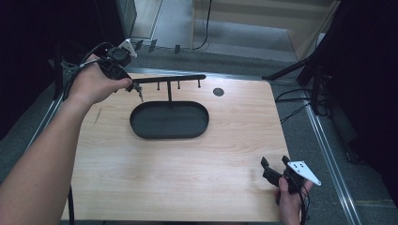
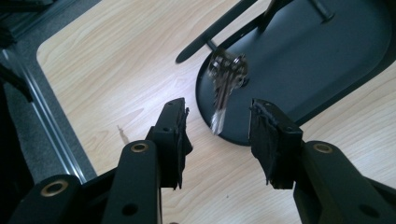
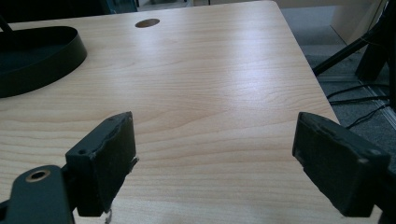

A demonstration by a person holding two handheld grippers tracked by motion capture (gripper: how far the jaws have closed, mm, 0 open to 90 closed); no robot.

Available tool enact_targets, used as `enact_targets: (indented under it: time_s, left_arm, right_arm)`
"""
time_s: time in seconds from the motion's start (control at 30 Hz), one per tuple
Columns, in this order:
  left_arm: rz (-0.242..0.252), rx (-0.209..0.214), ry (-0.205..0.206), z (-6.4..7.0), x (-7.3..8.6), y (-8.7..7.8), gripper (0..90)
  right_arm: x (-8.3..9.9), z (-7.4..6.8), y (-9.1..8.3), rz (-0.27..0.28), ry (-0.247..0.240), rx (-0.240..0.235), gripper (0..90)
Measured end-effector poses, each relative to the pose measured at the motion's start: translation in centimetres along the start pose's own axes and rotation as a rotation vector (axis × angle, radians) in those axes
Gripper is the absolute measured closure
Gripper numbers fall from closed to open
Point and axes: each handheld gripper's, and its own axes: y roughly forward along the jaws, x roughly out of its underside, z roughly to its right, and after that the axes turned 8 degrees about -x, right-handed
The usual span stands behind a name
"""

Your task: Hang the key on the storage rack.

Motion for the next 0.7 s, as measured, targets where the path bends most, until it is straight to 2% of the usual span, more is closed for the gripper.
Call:
enact_targets:
  time_s: [0.17, 0.33, 0.4, 0.43, 0.47, 0.5, 0.53, 0.57, 0.63, 0.7]
  left_arm:
    - [-0.009, 0.017, -0.019, -0.2, 1.2, 0.4, 52.7]
    - [-0.012, 0.003, -0.033, -0.2, 2.6, 0.5, 45.0]
    - [-0.005, -0.008, -0.040, -0.2, 3.1, 0.5, 36.7]
    - [-0.003, -0.008, -0.050, -0.2, 3.4, 0.4, 36.7]
    - [-0.003, -0.011, -0.060, -0.2, 3.6, 0.5, 32.8]
    - [-0.007, -0.020, -0.066, -0.2, 4.2, 0.5, 25.0]
    - [-0.007, -0.020, -0.066, -0.2, 4.2, 0.5, 21.7]
    - [-0.012, -0.024, -0.077, -0.2, 4.5, 0.6, 14.8]
    - [-0.020, -0.028, -0.089, -0.2, 4.9, 0.7, 11.9]
    - [-0.025, -0.030, -0.102, -0.1, 5.5, 0.8, 2.3]
  right_arm:
    - [0.0, 0.0, 0.0, -0.001, -0.001, 0.001, 13.3]
    - [0.0, -0.1, 0.0, -0.003, -0.003, 0.004, 13.3]
    - [0.0, -0.1, 0.0, -0.004, -0.005, 0.004, 13.3]
    - [0.0, -0.1, 0.0, -0.004, -0.005, 0.004, 13.3]
    - [0.0, -0.1, 0.0, -0.003, -0.005, 0.004, 13.3]
    - [0.0, -0.1, 0.0, -0.003, -0.005, 0.004, 13.3]
    - [0.0, -0.1, 0.0, -0.003, -0.005, 0.004, 13.3]
    - [0.0, -0.1, 0.0, -0.003, -0.005, 0.004, 13.3]
    - [0.0, -0.1, 0.0, -0.004, -0.005, 0.004, 13.3]
    - [0.0, -0.1, 0.0, -0.004, -0.005, 0.004, 13.3]
